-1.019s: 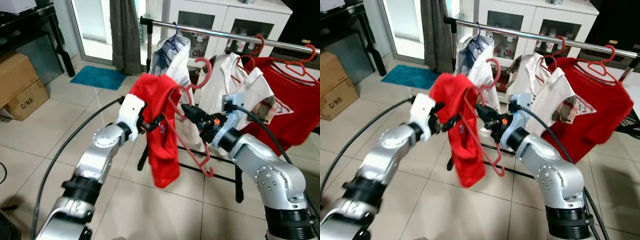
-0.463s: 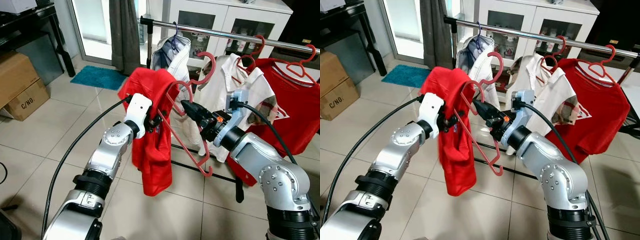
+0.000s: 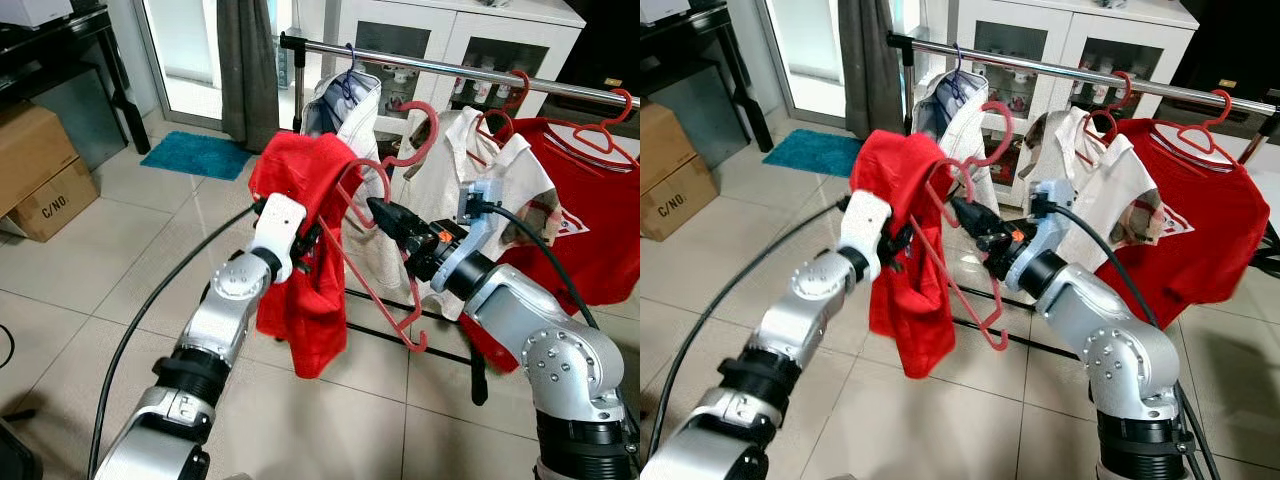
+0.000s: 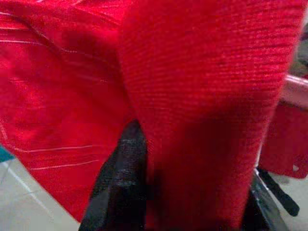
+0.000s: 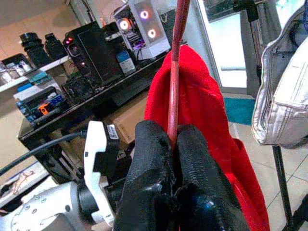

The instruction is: Hang hanger

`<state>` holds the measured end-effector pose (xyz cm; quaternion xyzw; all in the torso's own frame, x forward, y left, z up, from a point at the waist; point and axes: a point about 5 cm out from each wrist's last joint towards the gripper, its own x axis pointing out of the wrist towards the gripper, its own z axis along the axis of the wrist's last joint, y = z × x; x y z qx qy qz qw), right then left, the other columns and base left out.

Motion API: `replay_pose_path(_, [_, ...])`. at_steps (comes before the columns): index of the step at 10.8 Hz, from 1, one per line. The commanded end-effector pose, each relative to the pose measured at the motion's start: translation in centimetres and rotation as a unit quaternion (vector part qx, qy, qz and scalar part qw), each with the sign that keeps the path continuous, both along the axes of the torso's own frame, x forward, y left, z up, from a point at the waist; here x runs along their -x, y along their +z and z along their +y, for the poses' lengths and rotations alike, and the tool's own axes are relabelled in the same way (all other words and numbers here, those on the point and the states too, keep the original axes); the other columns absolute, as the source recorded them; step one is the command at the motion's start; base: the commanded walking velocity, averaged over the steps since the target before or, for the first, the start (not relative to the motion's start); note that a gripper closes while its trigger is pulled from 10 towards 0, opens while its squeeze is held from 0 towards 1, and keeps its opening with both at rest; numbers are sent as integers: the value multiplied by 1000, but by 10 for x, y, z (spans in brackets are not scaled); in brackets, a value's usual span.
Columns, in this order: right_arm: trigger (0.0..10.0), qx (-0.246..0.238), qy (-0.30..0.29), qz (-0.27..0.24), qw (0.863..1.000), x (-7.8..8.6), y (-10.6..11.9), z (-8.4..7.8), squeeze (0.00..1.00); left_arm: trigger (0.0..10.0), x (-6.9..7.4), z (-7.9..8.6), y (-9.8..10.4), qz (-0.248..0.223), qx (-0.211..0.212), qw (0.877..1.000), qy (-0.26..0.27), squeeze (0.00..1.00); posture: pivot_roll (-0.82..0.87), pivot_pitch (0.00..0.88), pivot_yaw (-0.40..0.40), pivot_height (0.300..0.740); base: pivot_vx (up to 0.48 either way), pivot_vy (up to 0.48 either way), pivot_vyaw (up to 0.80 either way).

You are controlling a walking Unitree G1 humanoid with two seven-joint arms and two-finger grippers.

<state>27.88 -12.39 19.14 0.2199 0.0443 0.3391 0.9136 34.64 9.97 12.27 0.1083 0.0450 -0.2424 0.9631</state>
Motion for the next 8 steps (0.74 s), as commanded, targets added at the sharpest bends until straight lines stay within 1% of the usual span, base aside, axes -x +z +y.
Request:
replay_pose_path(1, [10000,-13,-2,-24,1000,-2,14,-2,0,0,1,-2,1,-5,-8,1000,-2,0,-146,0,-1,740,0,0,0])
replay_pose_path(4, [10000,-15,-1,-25,1000,-3,15,-3,0,0,2,-1,0,-7,-12,1000,2,0,-145,0,-2,740,0,0,0])
replay_pose_path(5, [10000,-14,-1,-24,1000,-3,14,-3,0,0,2,-2,2,-12,-9,1000,-7,0,-146,0,-2,740,0,0,0])
replay_pose_path(7, [10000,-11,-5,-22,1000,-3,13,-4,0,0,3,0,6,-23,-28,999,-17,0,-145,0,0,740,0,0,0])
replay_pose_path(8, [10000,-1,-14,-20,1000,-3,11,-6,0,0,5,6,17,-42,-92,994,-38,0,-149,0,4,740,0,0,0])
